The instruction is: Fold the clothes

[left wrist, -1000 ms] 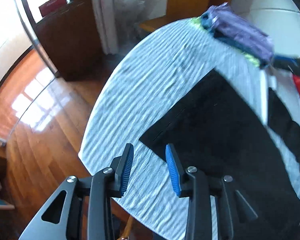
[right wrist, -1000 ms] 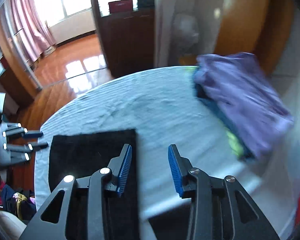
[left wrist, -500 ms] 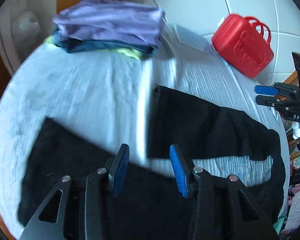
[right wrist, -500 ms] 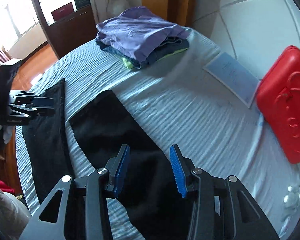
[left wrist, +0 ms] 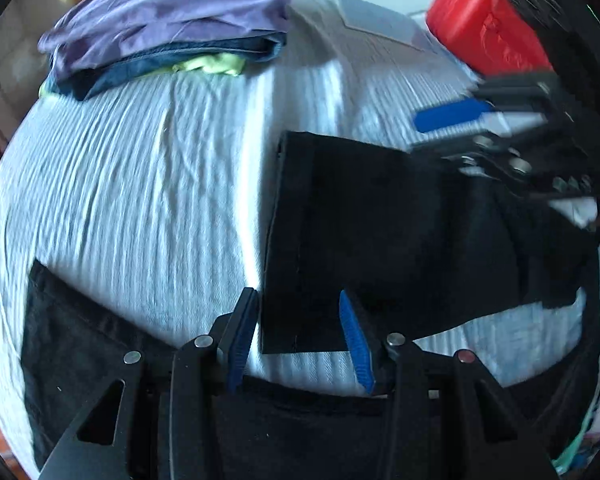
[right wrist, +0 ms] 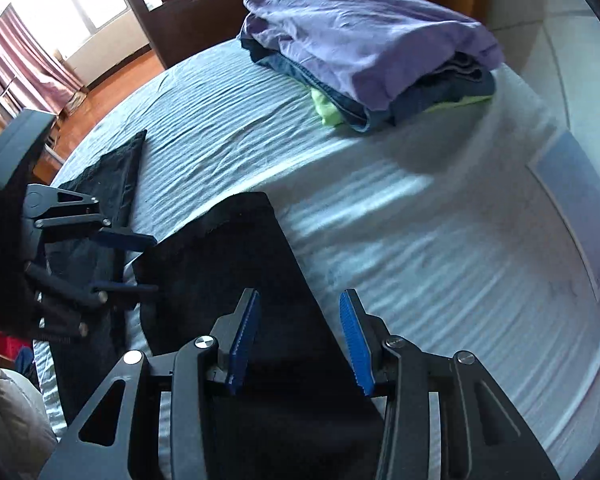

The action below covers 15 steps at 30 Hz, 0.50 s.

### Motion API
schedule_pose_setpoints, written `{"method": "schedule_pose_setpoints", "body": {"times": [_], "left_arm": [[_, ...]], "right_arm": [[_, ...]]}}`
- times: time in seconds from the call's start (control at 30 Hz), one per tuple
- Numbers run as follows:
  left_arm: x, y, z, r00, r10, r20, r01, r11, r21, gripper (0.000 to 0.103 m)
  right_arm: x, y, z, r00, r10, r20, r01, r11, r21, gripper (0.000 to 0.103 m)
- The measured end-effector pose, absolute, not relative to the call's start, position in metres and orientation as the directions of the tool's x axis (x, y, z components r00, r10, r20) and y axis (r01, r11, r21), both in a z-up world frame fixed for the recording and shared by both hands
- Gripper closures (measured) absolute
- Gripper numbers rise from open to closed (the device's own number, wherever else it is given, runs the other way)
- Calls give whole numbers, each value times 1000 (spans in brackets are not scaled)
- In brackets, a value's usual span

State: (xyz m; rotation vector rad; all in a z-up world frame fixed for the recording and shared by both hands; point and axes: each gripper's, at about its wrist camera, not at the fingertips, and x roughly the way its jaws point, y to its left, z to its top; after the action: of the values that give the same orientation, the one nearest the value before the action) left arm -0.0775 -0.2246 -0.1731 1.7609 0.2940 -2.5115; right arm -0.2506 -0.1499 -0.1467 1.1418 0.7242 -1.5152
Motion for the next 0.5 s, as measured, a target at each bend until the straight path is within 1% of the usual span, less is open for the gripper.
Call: {"method": "schedule_pose_setpoints", "body": {"times": [0.03, 0.1, 0.13, 0.17, 0.2, 0.23, 0.3, 0.33, 0.43, 0.47, 0.5], "left_arm": [[-78, -224, -173, -339, 39, -940, 161, -982, -98, 76], [-76, -226, -171, -341, 29, -940, 171, -981, -93, 81], [-75, -228, -169, -346, 21, -938, 177, -980, -88, 92], [-74, -230, -166, -353, 14, -936, 181, -980, -83, 96], [-72, -233, -163, -359, 17, -933, 188, -978, -90, 96], [-71, -237, -160, -365, 24, -931, 196, -975, -102, 96], [-68, -243, -153, -385, 11, -923, 207, -974, -98, 98], [-66, -246, -145, -405, -15, -914, 213, -974, -79, 101], [-62, -260, -108, -486, -102, -868, 237, -971, -18, 101], [-62, -267, -98, -506, -117, -855, 248, -969, -15, 101], [-66, -273, -89, -521, -157, -839, 267, -964, 15, 101]], "right_arm": [[-250, -155, -151, 22, -370, -929, 960, -251, 123, 61], [-248, -165, -160, 42, -353, -935, 964, -231, 130, 63], [-242, -170, -166, 37, -322, -946, 973, -205, 108, 70], [-236, -171, -168, 4, -307, -952, 981, -183, 63, 84], [-229, -173, -169, -29, -293, -956, 987, -160, 19, 92], [-227, -174, -166, -39, -294, -955, 988, -157, 8, 96], [-225, -174, -156, -59, -318, -946, 988, -152, -11, 99], [-224, -174, -145, -76, -354, -932, 989, -145, -25, 99], [-222, -180, -112, -122, -447, -886, 989, -132, -69, 99], [-225, -184, -105, -138, -460, -877, 987, -132, -87, 99], [-227, -188, -98, -155, -473, -867, 986, -132, -104, 99]]}}
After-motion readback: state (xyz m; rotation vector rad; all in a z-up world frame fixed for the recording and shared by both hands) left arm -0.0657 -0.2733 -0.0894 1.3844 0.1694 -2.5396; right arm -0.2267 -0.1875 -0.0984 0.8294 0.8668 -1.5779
